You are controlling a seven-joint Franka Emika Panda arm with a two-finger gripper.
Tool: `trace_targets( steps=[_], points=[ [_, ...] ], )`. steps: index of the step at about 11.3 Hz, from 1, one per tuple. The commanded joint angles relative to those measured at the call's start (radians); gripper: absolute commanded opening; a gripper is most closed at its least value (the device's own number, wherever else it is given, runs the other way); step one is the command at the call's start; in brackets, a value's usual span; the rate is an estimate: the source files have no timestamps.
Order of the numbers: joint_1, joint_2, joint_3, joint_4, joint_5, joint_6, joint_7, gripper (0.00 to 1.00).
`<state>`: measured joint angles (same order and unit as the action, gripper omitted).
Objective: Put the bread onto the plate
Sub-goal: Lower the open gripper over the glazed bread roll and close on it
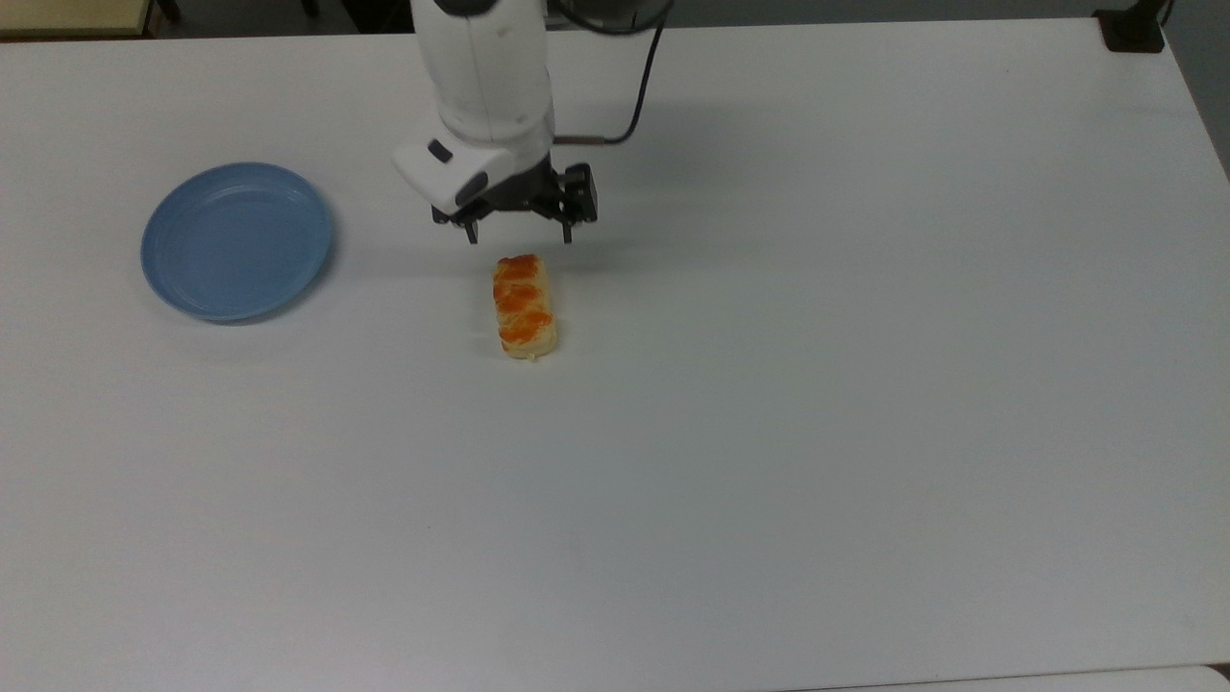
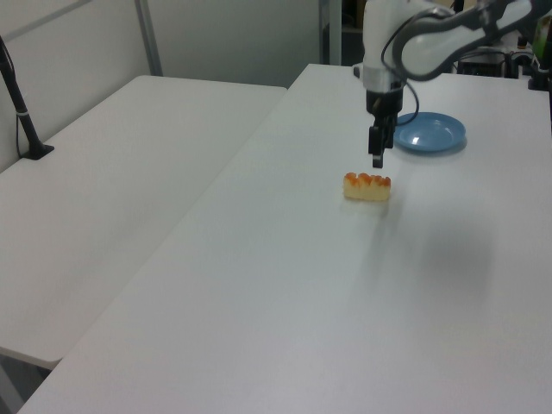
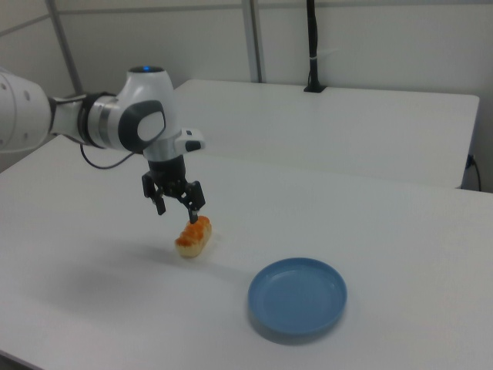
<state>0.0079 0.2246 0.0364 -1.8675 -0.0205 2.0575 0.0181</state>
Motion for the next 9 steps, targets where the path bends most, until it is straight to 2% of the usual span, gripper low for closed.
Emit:
trace_targets(
  steps=[1,3,5,6,8,9],
  points=[
    [0.023,0.065,-0.006,-0.004,-0.093,0.072,0.098,1.00],
    [0.023,0.102,0.003,-0.002,-0.095,0.142,0.130,1.00],
    [0.023,0.127,0.016,-0.004,-0.128,0.145,0.138,0.94],
    [0.021,0.143,0.016,-0.004,-0.133,0.147,0.140,0.82],
    [0.021,0.145,0.016,-0.001,-0.133,0.145,0.189,0.39],
    [0.018,0.141,0.016,0.005,-0.133,0.136,0.188,0.26]
  ],
)
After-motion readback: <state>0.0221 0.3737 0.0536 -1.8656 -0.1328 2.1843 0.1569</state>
